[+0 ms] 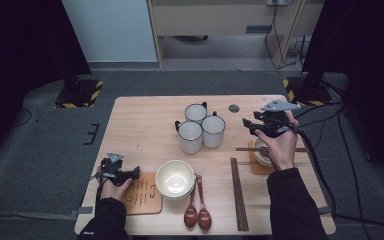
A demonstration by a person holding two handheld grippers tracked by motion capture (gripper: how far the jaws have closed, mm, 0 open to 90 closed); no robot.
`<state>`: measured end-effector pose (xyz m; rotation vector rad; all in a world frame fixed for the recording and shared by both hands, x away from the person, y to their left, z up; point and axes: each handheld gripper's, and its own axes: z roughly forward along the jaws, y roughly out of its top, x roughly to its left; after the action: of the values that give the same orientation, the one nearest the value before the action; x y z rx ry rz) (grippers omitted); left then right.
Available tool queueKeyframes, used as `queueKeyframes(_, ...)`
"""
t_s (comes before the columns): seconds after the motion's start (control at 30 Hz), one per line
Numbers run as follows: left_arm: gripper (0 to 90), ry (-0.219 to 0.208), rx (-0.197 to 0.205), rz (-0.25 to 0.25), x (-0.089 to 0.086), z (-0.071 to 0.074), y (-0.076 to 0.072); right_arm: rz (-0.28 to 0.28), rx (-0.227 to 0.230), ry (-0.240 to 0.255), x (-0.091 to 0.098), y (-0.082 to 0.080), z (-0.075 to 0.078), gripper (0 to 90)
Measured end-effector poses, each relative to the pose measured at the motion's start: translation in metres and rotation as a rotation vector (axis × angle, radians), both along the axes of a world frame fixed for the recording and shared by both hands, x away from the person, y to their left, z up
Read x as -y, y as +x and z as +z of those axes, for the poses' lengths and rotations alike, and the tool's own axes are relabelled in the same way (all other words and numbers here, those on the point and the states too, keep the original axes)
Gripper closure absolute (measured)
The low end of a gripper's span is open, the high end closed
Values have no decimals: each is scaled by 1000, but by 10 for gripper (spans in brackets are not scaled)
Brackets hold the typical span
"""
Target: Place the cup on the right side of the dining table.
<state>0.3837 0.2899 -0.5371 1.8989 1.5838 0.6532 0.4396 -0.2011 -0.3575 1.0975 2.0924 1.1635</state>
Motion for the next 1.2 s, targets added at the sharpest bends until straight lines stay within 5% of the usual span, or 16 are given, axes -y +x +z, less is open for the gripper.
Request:
queueKeyframes(0.7, 0, 0, 0, 0, 0, 0, 0, 43, -10, -22, -54, 17, 5, 486)
queueKeyframes(1.2, 0, 0, 0, 0, 0, 0, 0, 37, -48, -16, -74, 37, -18, 492)
